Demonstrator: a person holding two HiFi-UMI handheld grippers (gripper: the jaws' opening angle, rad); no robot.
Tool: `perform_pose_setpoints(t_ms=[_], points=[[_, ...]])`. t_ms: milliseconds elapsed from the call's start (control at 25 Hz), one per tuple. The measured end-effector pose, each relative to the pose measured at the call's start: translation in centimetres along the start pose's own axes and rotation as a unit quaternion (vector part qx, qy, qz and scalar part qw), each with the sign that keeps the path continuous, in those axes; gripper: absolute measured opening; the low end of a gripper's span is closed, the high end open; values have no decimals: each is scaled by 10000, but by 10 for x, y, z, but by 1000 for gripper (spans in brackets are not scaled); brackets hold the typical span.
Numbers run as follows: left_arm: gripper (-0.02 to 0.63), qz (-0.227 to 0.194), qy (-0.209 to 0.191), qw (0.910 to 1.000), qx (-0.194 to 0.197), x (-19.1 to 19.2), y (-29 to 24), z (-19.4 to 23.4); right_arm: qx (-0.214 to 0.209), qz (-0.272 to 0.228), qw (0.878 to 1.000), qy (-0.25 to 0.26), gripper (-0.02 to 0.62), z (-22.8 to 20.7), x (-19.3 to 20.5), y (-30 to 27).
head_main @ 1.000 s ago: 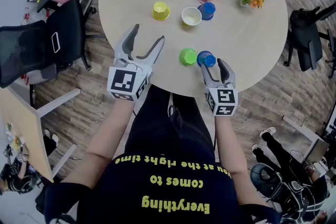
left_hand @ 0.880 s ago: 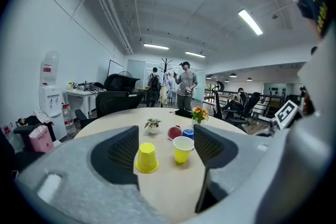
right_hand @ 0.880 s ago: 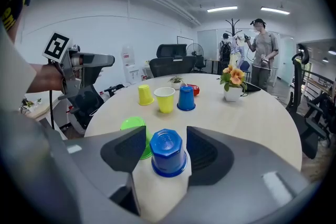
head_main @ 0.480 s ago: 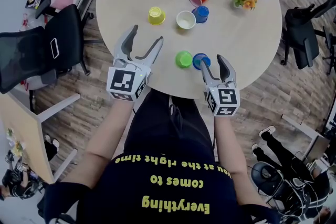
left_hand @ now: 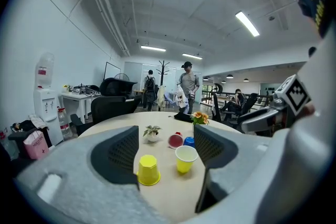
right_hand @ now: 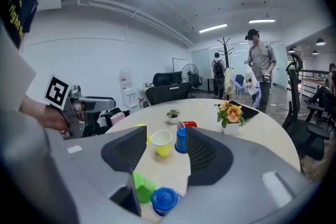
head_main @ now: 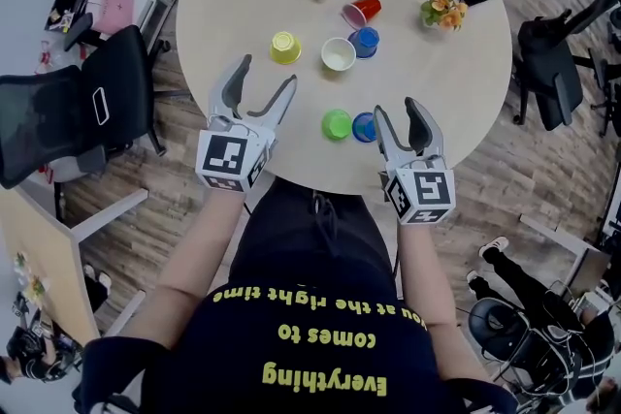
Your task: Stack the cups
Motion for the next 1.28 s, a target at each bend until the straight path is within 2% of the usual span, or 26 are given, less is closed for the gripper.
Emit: perform_pose_setpoints(t_ms=[240,560,1000,1160,1280], points=[[333,56,-37,9999,87,-1,-14,11,96,-311,9995,16,233,-5,-22,3],[333,249,-54,9995,189,8,-39,25,184,-367,9991,-73,225,-9,-31,-3],[333,836,-65,9958,362,48,-91,40,308,-232,9991,-181,221,-10,-22,-9],[333,1071,70,9938,302,62,-108,47,373,-169,9989,-209,219,-13,-17,-7],[333,1188,23,9924,322,68,-119,49,416,-151,9988,-202,219,-14,-16,-6]])
Point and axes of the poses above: the fingertips, and each gripper's own axes: y backward along the fingers, z to its left, x out of its underside, the point moved 4 cm from there along y, backward along the fingers, and after that the axes turned 9 degrees about z, right-handed, at the moved point
